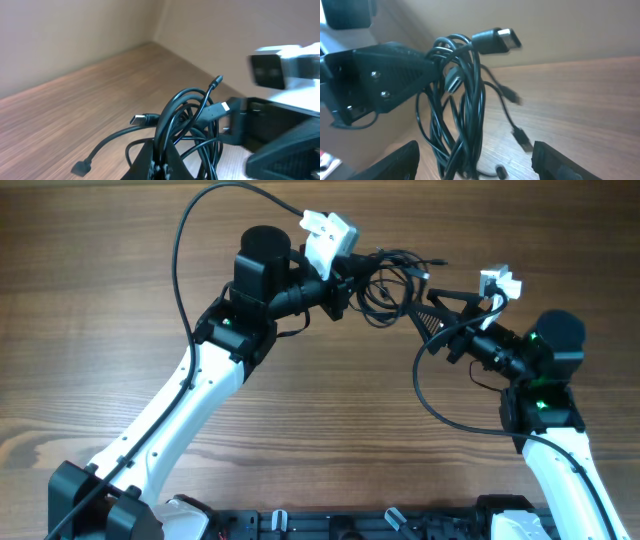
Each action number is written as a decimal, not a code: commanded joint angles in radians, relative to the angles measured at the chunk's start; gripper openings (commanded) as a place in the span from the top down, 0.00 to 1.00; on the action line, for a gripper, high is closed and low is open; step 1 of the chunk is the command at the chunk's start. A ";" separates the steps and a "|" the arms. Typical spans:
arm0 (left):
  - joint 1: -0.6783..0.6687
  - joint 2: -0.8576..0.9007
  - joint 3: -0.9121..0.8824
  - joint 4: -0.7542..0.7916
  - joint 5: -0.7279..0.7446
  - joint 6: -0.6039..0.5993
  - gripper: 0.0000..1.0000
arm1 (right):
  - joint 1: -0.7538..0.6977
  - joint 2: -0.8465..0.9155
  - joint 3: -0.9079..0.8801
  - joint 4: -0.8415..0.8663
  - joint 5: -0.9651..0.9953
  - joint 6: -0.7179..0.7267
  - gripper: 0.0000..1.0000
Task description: Untangle cables
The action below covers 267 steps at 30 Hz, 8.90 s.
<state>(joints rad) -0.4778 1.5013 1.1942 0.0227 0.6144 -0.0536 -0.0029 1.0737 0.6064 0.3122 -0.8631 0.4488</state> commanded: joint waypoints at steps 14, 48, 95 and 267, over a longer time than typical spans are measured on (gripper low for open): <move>-0.043 -0.019 0.008 0.055 0.055 -0.128 0.03 | -0.002 0.003 0.008 0.067 -0.132 -0.005 0.96; 0.187 -0.017 0.008 -0.283 0.429 -0.059 0.00 | -0.029 0.003 0.008 0.249 -0.395 -0.001 0.96; -0.110 -0.016 0.008 -0.397 -0.556 -0.270 0.00 | -0.029 0.003 0.008 0.297 -0.480 -0.001 0.96; -0.076 -0.171 0.008 -0.453 0.128 0.412 0.96 | -0.029 0.003 0.008 0.279 -0.395 0.100 0.96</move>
<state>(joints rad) -0.5545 1.3251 1.2053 -0.4435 0.7456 0.3584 -0.0299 1.0882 0.6048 0.5816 -1.2377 0.5461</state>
